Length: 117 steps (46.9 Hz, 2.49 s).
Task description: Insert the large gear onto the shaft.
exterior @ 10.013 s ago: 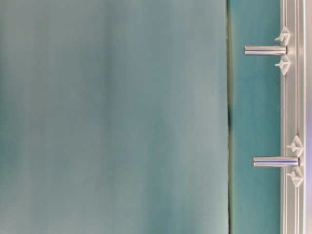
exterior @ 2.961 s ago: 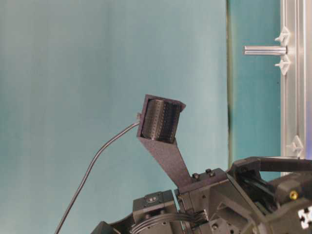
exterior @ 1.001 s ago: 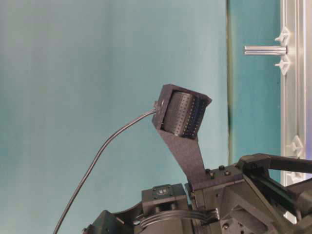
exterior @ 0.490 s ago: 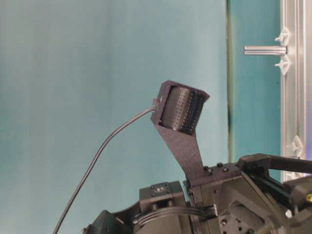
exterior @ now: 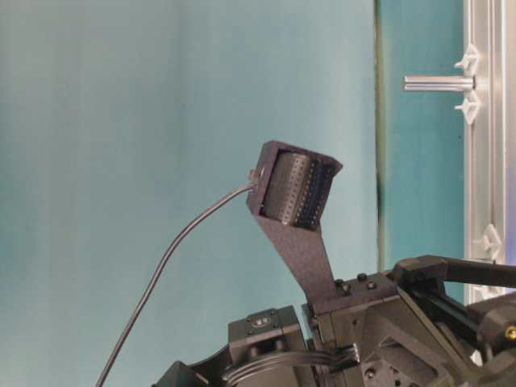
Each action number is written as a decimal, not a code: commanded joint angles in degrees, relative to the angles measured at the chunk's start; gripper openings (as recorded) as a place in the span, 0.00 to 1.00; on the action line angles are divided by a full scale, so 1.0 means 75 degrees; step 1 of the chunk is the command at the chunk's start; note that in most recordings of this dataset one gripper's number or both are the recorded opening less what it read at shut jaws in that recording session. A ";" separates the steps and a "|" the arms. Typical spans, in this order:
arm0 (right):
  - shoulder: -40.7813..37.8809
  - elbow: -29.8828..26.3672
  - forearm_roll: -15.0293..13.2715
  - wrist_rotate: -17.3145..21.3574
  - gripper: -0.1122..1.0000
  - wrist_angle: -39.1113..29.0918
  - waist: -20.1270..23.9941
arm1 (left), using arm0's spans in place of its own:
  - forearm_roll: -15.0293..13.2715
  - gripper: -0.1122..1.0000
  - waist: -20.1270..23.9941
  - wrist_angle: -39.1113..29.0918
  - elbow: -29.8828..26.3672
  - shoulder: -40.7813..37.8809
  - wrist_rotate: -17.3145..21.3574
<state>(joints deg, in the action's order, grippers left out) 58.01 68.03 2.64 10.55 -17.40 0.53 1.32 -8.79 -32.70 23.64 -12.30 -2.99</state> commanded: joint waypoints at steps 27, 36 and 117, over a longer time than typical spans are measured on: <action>0.0059 0.0129 -0.0023 0.0070 0.84 0.0305 0.0000 | 0.0000 0.80 -0.0059 -0.0117 -0.0574 0.0516 0.0070; 0.0129 0.0129 -0.0035 0.0070 0.84 0.0293 -0.0059 | 0.0000 0.80 0.0105 -0.0445 -0.1102 0.0562 0.0773; 0.0680 0.0293 -0.0199 0.0059 0.84 0.0410 -0.0445 | 0.0023 0.80 0.2086 -0.1723 -0.4781 -0.1559 0.4137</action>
<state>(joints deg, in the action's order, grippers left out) 63.37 70.93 1.14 10.55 -14.68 -2.55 1.23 5.98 -44.74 -10.99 -24.87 28.13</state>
